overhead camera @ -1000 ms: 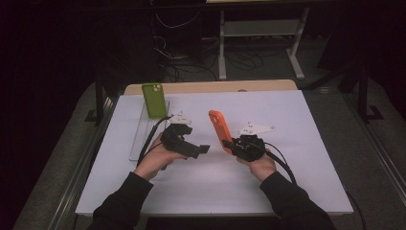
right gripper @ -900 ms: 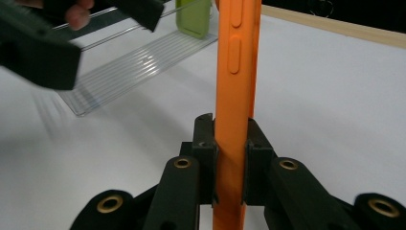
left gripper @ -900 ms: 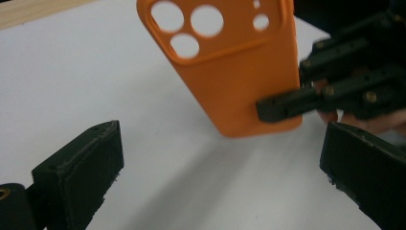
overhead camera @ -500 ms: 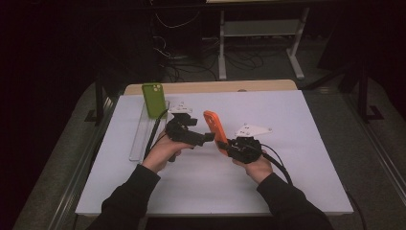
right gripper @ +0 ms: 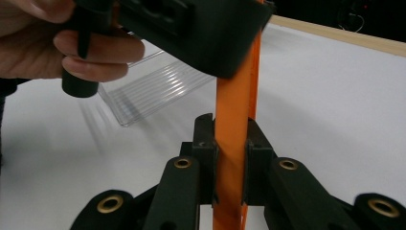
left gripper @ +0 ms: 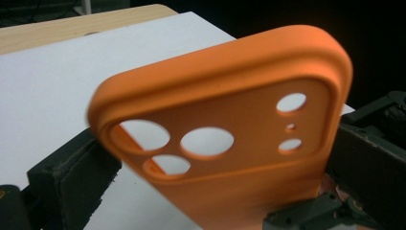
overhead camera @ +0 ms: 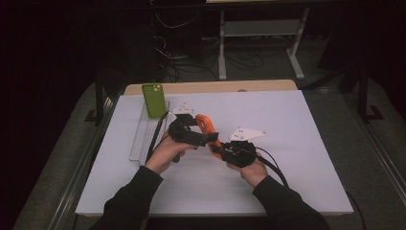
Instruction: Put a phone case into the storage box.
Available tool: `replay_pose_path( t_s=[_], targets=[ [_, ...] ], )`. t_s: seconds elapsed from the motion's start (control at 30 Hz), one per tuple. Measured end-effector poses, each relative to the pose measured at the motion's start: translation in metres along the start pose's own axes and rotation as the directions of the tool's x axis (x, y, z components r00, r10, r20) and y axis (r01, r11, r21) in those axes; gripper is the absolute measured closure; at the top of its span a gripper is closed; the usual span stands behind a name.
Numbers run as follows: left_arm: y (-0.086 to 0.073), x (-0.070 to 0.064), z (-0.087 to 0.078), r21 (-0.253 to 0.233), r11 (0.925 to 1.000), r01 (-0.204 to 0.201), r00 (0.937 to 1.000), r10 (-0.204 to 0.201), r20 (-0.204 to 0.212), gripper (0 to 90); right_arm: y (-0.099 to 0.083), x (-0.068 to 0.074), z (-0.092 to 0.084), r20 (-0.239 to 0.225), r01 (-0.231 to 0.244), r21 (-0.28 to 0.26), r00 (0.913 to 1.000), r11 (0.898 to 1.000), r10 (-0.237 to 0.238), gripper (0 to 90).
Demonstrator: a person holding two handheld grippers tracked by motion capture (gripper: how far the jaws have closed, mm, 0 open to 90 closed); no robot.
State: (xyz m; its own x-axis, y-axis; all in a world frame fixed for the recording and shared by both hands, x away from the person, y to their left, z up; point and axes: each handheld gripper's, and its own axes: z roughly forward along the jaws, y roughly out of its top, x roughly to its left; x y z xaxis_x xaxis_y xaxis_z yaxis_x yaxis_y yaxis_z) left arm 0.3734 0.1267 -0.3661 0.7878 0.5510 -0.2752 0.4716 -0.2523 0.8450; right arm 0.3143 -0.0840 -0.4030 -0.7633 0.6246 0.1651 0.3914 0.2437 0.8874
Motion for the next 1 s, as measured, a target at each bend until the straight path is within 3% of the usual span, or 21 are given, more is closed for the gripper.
replay_pose_path(
  t_s=[0.07,0.17,0.5,0.67,0.8,1.0],
  targets=[
    [-0.0008,-0.0014,0.0011,0.003,0.9999,0.011,0.9999,-0.011,0.002,0.0,0.0003,0.0016,0.0010,-0.004,0.006,-0.001,1.0000,1.000,-0.006,78.0],
    [-0.0019,-0.0025,0.0022,0.013,0.9999,-0.007,0.9999,0.008,-0.007,0.0,0.0000,0.0026,0.0018,-0.003,0.007,0.004,1.0000,1.000,-0.007,78.0],
    [-0.0035,-0.0033,0.0024,-0.010,0.9999,-0.004,0.9998,0.004,-0.020,4.8,-0.0010,0.0027,0.0024,0.003,0.018,0.011,0.9998,1.000,-0.018,78.0],
    [-0.0024,-0.0028,0.0011,-0.028,0.9996,-0.001,1.0000,0.001,0.000,9.9,-0.0022,0.0032,0.0038,0.005,0.025,0.023,0.9997,0.999,-0.025,77.9],
    [-0.0017,-0.0028,0.0002,-0.025,0.9986,-0.047,0.9989,0.047,-0.008,11.3,-0.0032,0.0042,0.0056,0.008,0.028,0.032,0.9996,0.999,-0.028,77.9],
    [-0.0009,-0.0070,0.0004,-0.028,0.9990,-0.034,0.9993,0.034,-0.017,12.8,-0.0038,0.0038,0.0065,0.013,0.039,0.041,0.9992,0.998,-0.039,77.5]
  ],
)
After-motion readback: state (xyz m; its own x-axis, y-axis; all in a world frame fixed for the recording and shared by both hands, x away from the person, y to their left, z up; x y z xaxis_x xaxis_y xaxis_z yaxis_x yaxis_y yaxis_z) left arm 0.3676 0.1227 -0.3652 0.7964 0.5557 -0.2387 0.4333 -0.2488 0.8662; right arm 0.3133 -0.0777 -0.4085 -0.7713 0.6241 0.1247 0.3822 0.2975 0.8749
